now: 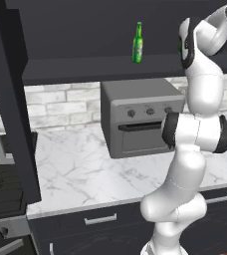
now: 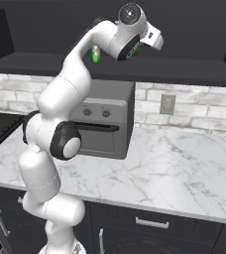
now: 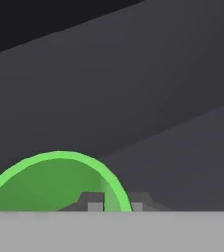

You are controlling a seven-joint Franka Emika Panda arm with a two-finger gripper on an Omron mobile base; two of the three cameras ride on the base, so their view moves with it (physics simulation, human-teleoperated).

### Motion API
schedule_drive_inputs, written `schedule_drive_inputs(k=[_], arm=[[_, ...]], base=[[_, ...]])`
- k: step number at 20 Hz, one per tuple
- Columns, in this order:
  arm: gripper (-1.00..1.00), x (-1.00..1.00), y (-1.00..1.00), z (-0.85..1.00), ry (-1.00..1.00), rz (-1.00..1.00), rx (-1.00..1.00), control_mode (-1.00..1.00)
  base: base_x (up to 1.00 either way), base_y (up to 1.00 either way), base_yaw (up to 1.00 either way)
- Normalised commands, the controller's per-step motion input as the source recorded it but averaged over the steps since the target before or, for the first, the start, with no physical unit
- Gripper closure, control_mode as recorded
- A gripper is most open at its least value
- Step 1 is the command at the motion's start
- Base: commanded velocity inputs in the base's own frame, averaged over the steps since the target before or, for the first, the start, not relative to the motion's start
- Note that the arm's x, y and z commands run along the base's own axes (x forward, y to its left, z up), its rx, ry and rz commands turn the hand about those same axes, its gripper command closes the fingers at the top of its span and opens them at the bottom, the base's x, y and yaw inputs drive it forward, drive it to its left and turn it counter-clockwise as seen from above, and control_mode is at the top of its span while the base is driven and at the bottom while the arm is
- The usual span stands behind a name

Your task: Open the cabinet directly in front. Then move the beer and the cup to the dining counter with the candle on it.

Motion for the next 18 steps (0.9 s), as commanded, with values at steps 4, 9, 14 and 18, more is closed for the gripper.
schedule_drive_inputs(k=[4, 9, 14, 18], arm=[[1.0, -0.05, 0.0, 0.0, 0.0, 0.0, 0.0, -1.0], [1.0, -0.87, 0.31, -0.12, -0.1, 0.09, -0.03, -1.0], [1.0, -1.0, 0.64, -0.14, -0.1, 0.17, -0.02, -1.0], [1.0, -1.0, 0.71, -0.32, -0.02, 0.2, -0.01, -1.0]], base=[[0.0, 0.0, 0.0], [0.0, 0.0, 0.0], [0.0, 0.0, 0.0], [0.0, 0.0, 0.0]])
